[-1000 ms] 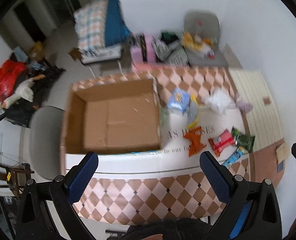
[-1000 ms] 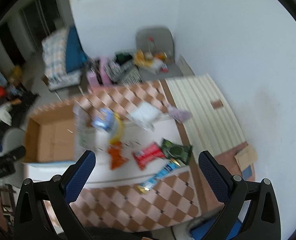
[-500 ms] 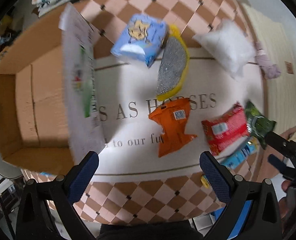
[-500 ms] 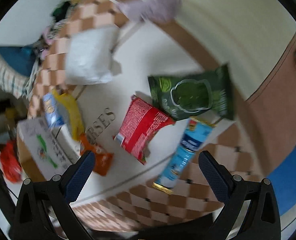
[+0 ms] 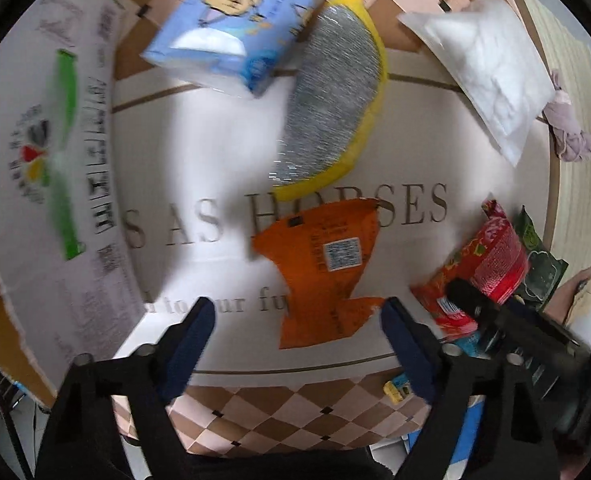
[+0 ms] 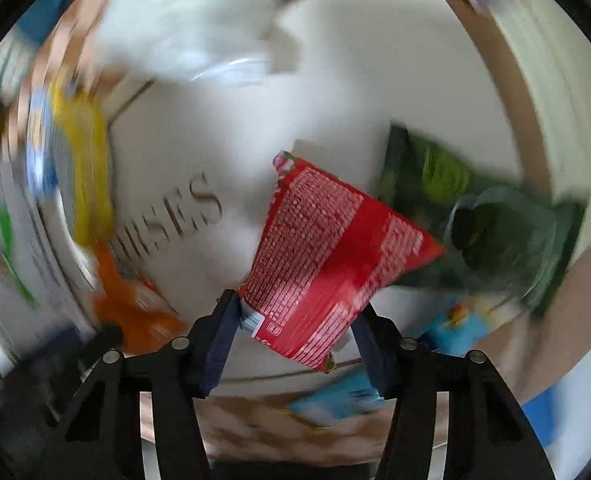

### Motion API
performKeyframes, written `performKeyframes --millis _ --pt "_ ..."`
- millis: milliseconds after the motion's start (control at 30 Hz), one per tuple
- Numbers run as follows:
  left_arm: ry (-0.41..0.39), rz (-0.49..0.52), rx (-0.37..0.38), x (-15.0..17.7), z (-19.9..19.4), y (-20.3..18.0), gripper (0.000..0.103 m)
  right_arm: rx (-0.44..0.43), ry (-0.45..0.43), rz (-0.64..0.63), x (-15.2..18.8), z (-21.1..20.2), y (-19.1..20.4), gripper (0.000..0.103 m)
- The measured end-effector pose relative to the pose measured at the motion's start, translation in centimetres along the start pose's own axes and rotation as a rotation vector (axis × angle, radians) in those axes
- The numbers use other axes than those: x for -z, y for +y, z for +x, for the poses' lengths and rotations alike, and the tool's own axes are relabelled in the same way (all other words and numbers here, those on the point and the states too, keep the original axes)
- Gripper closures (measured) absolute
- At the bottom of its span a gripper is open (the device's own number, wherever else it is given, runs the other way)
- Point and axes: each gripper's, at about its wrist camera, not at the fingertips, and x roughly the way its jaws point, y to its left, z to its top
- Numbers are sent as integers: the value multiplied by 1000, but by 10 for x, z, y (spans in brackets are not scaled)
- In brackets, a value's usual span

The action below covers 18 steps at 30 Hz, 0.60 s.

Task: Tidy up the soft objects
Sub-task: 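Grasp the orange snack bag with the left tool while the right tool grasps the red snack bag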

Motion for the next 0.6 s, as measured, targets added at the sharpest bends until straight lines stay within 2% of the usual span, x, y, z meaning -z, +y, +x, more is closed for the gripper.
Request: performKeyframes --millis 67,133,267,400,467,600 --pt "6 13 4 -1 9 -6 32 73 -22 -88 7 -2 6 45" --pt "16 19 9 -2 19 -12 39 88 -39 -104 11 -3 6 42" --pt "38 9 5 -2 43 -20 62 39 -33 -11 12 2 -1 40" --pt "14 -4 -5 -1 53 -23 68 18 -52 70 22 9 -7 41" --pt "-12 2 -17 2 47 -25 72 28 -73 90 28 11 -10 52" --pt "-64 26 -32 9 27 -31 73 -3 -107 77 37 3 -11 56"
